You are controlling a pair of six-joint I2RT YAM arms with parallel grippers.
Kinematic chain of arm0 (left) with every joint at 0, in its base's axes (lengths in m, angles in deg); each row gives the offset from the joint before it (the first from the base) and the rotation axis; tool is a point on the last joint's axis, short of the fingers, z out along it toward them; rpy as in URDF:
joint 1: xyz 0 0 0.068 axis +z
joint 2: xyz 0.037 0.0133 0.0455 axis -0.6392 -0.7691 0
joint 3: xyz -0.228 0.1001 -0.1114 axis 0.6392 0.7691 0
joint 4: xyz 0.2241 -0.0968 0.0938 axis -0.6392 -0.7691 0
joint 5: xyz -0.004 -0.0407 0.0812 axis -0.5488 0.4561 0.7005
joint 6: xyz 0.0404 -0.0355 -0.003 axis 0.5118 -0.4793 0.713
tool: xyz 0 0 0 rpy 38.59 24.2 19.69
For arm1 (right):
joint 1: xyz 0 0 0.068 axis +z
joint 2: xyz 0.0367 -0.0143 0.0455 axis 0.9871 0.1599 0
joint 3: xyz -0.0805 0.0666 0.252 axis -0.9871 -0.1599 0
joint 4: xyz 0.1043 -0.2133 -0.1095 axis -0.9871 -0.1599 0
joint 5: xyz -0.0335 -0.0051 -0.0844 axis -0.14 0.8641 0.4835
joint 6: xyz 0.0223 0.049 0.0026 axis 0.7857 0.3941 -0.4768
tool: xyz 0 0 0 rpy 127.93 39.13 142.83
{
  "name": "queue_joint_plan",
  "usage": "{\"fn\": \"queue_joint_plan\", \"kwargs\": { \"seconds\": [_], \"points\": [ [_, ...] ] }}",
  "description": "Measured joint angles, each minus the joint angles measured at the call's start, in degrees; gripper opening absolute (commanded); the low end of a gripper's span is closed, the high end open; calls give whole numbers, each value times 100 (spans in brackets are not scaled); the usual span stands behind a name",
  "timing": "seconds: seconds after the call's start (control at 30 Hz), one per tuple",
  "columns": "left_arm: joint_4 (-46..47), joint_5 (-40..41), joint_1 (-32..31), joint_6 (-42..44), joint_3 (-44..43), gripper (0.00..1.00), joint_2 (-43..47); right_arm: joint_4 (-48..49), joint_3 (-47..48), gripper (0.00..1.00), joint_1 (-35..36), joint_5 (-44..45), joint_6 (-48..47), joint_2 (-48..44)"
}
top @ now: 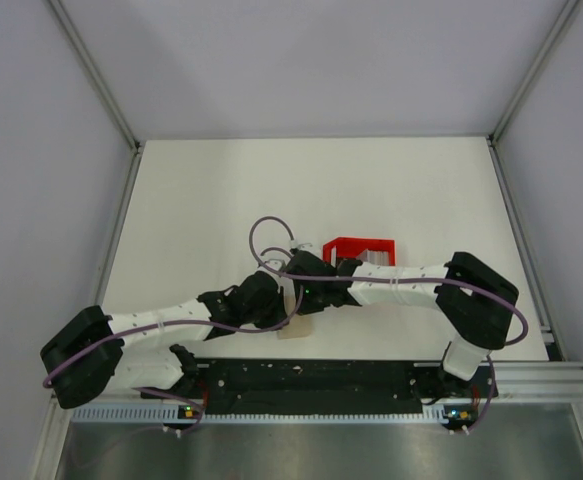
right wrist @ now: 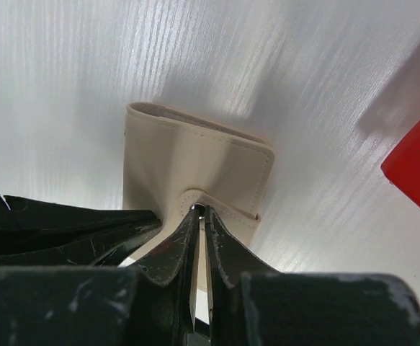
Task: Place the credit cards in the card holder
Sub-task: Close the card holder at the center of the board.
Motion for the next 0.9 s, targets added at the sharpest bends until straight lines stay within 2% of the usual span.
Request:
{"fn": "queue_joint_plan", "kwargs": {
  "seconds": [0.3, 0.53, 0.9],
  "points": [
    [-2, 9, 0, -48, 0, 9, 0, -13, 0, 7, 4, -9, -20, 0],
    [20, 31, -9, -131, 98, 31, 190, -282, 107, 8, -9, 11, -125, -2],
    [-407, 282, -11, -144, 125, 29, 527, -494, 186, 9, -37, 11, -162, -98]
  ]
}}
